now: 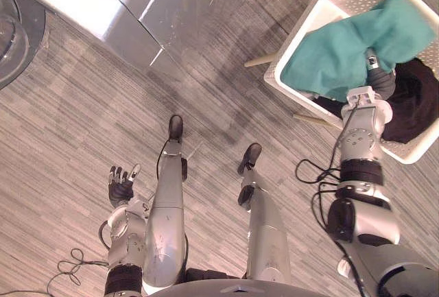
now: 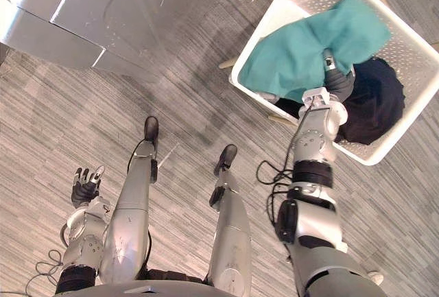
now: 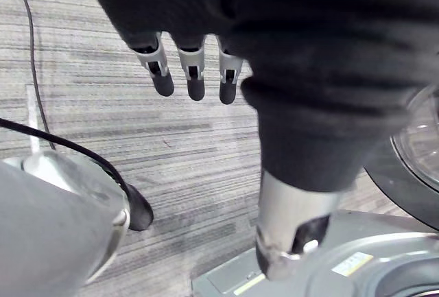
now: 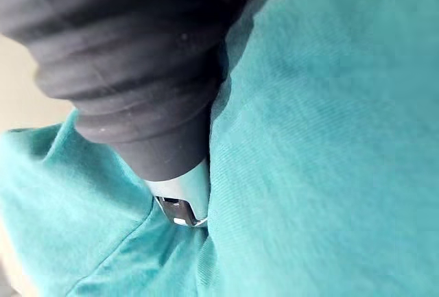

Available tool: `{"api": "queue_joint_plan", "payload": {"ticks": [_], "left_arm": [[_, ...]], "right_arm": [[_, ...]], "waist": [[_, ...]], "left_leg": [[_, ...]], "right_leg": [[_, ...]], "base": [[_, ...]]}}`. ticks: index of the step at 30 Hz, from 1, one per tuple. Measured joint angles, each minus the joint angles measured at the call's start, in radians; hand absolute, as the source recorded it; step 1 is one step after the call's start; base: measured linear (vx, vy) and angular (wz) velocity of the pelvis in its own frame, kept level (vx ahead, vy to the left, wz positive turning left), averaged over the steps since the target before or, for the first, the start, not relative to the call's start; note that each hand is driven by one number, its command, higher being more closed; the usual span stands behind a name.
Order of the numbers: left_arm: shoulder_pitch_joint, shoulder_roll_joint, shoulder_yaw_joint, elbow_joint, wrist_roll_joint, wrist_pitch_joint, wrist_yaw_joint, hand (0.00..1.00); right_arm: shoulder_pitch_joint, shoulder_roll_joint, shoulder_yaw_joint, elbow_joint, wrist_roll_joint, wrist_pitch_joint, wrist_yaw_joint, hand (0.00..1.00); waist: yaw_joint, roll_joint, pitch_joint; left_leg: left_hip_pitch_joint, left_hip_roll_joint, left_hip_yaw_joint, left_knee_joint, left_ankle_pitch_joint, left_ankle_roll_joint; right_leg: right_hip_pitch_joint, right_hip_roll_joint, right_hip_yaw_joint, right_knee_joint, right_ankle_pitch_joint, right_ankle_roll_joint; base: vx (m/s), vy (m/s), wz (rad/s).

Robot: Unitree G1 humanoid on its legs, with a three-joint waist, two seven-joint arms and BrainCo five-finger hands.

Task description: Pick up the laundry basket with both hands and put the clothes into the washing machine.

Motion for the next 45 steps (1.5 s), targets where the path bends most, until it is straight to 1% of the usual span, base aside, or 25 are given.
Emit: {"api": "queue_joint_plan", "payload": {"ticks": [1,4,7,9,11,14,17,19,20,21,24,25,26,27,28,29,30,32,33,37,38,41,42,44,45], "left_arm": [[0.000,-0.004,0.000,0.027,0.000,0.001,0.000,0.00],[-0.003,-0.007,0.004,0.083,0.000,0.002,0.000,0.00],[-0.005,-0.007,0.007,0.114,-0.001,0.001,0.000,0.00],[-0.007,-0.005,0.007,0.150,-0.001,0.001,0.000,0.00],[-0.007,0.001,0.007,0.190,-0.001,0.002,0.000,0.00],[-0.008,0.006,0.008,0.232,-0.001,0.009,-0.001,0.00],[-0.005,0.002,0.075,0.315,-0.014,0.024,-0.003,0.00],[0.008,0.002,0.158,0.384,-0.019,0.043,-0.009,0.00],[0.011,0.002,0.185,0.395,-0.019,0.048,-0.009,0.00],[0.016,0.003,0.244,0.403,-0.018,0.053,-0.009,0.00],[0.024,0.024,0.365,0.397,-0.017,0.055,-0.003,0.00],[0.026,0.023,0.402,0.331,-0.018,0.058,0.003,0.00],[0.037,0.023,0.410,0.277,-0.018,0.058,0.006,0.00],[0.055,0.023,0.417,0.153,-0.016,0.050,0.027,0.00],[0.059,0.023,0.418,0.085,-0.015,0.045,0.038,0.00],[0.065,0.023,0.413,-0.095,0.051,0.036,0.065,0.00],[0.064,0.024,0.405,-0.165,0.086,0.030,0.077,0.00],[0.052,0.038,0.338,-0.399,0.197,-0.003,0.114,0.00],[0.042,0.052,0.307,-0.450,0.226,-0.014,0.116,0.00],[0.026,0.071,0.158,-0.549,0.278,-0.025,0.101,0.00],[0.026,0.072,0.085,-0.568,0.277,-0.025,0.096,0.00],[0.023,0.083,-0.130,-0.604,0.277,-0.022,0.030,0.00],[0.013,0.095,-0.222,-0.605,0.277,-0.019,0.001,0.00],[-0.012,0.107,-0.331,-0.606,0.274,-0.014,-0.038,0.00],[-0.038,0.116,-0.410,-0.606,0.273,-0.008,-0.067,0.00]], "right_arm": [[0.002,0.025,0.001,-0.014,0.027,-0.019,-0.016,1.00],[0.012,0.114,0.006,-0.104,0.059,-0.045,-0.051,1.00],[0.019,0.162,0.012,-0.129,0.077,-0.075,-0.068,1.00],[0.058,0.204,0.024,-0.210,0.097,-0.101,-0.081,1.00],[0.096,0.229,0.059,-0.295,0.097,-0.129,-0.095,1.00],[0.130,0.257,0.069,-0.364,0.096,-0.153,-0.101,1.00],[0.213,0.312,0.094,-0.461,0.095,-0.187,-0.100,1.00],[0.306,0.359,0.105,-0.527,0.094,-0.200,-0.086,1.00],[0.332,0.367,0.109,-0.541,0.094,-0.206,-0.081,1.00],[0.382,0.381,0.121,-0.561,0.088,-0.217,-0.071,1.00],[0.474,0.412,0.122,-0.588,0.086,-0.217,-0.057,1.00],[0.505,0.407,0.120,-0.590,0.085,-0.214,-0.056,1.00],[0.521,0.405,0.118,-0.592,0.085,-0.214,-0.054,1.00],[0.558,0.397,0.119,-0.605,0.084,-0.213,-0.051,1.00],[0.578,0.397,0.118,-0.619,0.084,-0.212,-0.044,1.00],[0.625,0.398,0.120,-0.652,0.066,-0.208,-0.023,1.00],[0.642,0.398,0.121,-0.668,0.053,-0.207,-0.019,1.00],[0.686,0.397,0.125,-0.724,0.039,-0.200,-0.007,1.00],[0.695,0.397,0.129,-0.743,0.032,-0.190,0.005,1.00],[0.699,0.397,0.187,-0.745,0.008,-0.148,0.030,1.00],[0.700,0.397,0.208,-0.745,0.008,-0.135,0.036,1.00],[0.702,0.397,0.250,-0.744,0.005,-0.096,0.055,1.00],[0.708,0.397,0.259,-0.742,-0.001,-0.083,0.056,1.00],[0.726,0.396,0.262,-0.741,-0.026,-0.072,0.058,1.00],[0.744,0.395,0.268,-0.739,-0.031,-0.066,0.058,1.00]], "waist": [[0.002,0.000,0.000],[0.001,0.001,-0.001],[-0.003,0.003,-0.002],[-0.007,0.007,-0.005],[-0.020,0.013,-0.014],[-0.024,0.014,-0.032],[-0.035,0.015,-0.085],[-0.045,0.019,-0.160],[-0.046,0.020,-0.181],[-0.046,0.020,-0.224],[-0.046,0.024,-0.300],[-0.044,0.027,-0.332],[-0.044,0.027,-0.349],[-0.043,0.028,-0.377],[-0.040,0.028,-0.386],[-0.040,0.029,-0.400],[-0.042,0.031,-0.402],[-0.043,0.033,-0.432],[-0.044,0.034,-0.441],[-0.057,0.043,-0.468],[-0.065,0.044,-0.475],[-0.082,0.045,-0.480],[-0.099,0.045,-0.481],[-0.104,0.045,-0.481],[-0.114,0.046,-0.481]], "left_leg": [[0.020,0.000,0.004,-0.007,0.001,0.000],[0.090,-0.003,0.025,-0.058,0.019,-0.003],[0.154,-0.015,0.031,-0.111,0.042,-0.008],[0.221,-0.028,0.032,-0.149,0.064,-0.018],[0.278,-0.043,0.037,-0.158,0.066,-0.018],[0.333,-0.056,0.044,-0.171,0.065,-0.018],[0.405,-0.080,0.049,-0.168,0.035,-0.015],[0.448,-0.087,0.059,-0.153,0.001,-0.019],[0.459,-0.089,0.061,-0.155,-0.003,-0.019],[0.482,-0.090,0.069,-0.163,-0.008,-0.019],[0.568,-0.103,0.077,-0.213,0.005,-0.019],[0.599,-0.106,0.077,-0.239,0.014,-0.018],[0.611,-0.107,0.075,-0.253,0.019,-0.018],[0.632,-0.107,0.069,-0.279,0.029,-0.020],[0.647,-0.106,0.068,-0.292,0.032,-0.022],[0.684,-0.106,0.064,-0.315,0.036,-0.024],[0.699,-0.106,0.060,-0.319,0.036,-0.024],[0.736,-0.105,0.063,-0.331,0.036,-0.024],[0.749,-0.104,0.071,-0.334,0.036,-0.024],[0.822,-0.095,0.111,-0.367,0.035,-0.024],[0.832,-0.092,0.124,-0.370,0.032,-0.023],[0.861,-0.087,0.141,-0.403,0.039,-0.025],[0.867,-0.087,0.143,-0.404,0.041,-0.024],[0.882,-0.087,0.160,-0.407,0.042,-0.023],[0.894,-0.088,0.165,-0.407,0.042,-0.022]], "right_leg": [[0.013,-0.001,0.002,0.001,-0.002,-0.002],[0.051,-0.009,0.011,0.005,-0.009,-0.004],[0.083,-0.022,0.012,0.020,-0.026,-0.003],[0.120,-0.041,0.009,0.055,-0.058,-0.002],[0.155,-0.064,0.006,0.108,-0.098,0.002],[0.186,-0.085,0.006,0.151,-0.132,0.004],[0.242,-0.123,-0.005,0.210,-0.185,0.012],[0.296,-0.141,-0.019,0.223,-0.223,0.018],[0.309,-0.146,-0.024,0.222,-0.233,0.013],[0.335,-0.152,-0.033,0.217,-0.241,0.021],[0.408,-0.163,-0.038,0.194,-0.252,0.028],[0.437,-0.161,-0.045,0.174,-0.248,0.035],[0.448,-0.159,-0.051,0.164,-0.247,0.036],[0.473,-0.155,-0.063,0.142,-0.245,0.037],[0.486,-0.154,-0.066,0.134,-0.244,0.037],[0.529,-0.146,-0.078,0.111,-0.243,0.039],[0.549,-0.145,-0.084,0.102,-0.242,0.040],[0.597,-0.136,-0.088,0.069,-0.232,0.043],[0.609,-0.135,-0.084,0.058,-0.228,0.045],[0.652,-0.121,-0.042,0.013,-0.205,0.044],[0.655,-0.115,-0.029,-0.001,-0.200,0.044],[0.660,-0.099,0.005,-0.035,-0.180,0.033],[0.669,-0.097,0.008,-0.047,-0.164,0.040],[0.674,-0.095,0.025,-0.058,-0.154,0.040],[0.687,-0.094,0.032,-0.069,-0.143,0.043]], "base": [[0.00,0.000,0.00],[0.01,-0.026,0.01],[0.03,-0.041,0.13],[0.06,-0.052,0.24],[0.04,-0.044,0.22],[0.02,-0.038,0.14],[0.03,-0.037,0.19],[0.06,-0.023,0.21],[0.07,-0.018,0.20],[0.13,-0.026,0.14],[0.15,-0.034,0.04],[0.17,-0.049,0.04],[0.13,-0.051,0.10],[0.10,-0.044,0.09],[0.13,-0.073,0.09],[0.08,-0.050,0.06],[0.09,-0.064,0.05],[0.07,-0.042,-0.03],[0.05,-0.020,-0.12],[0.00,0.006,-0.35],[-0.05,0.021,-0.30],[-0.05,0.021,-0.31],[-0.04,0.019,-0.24],[-0.02,0.022,-0.24],[-0.01,0.029,-0.27]]}}
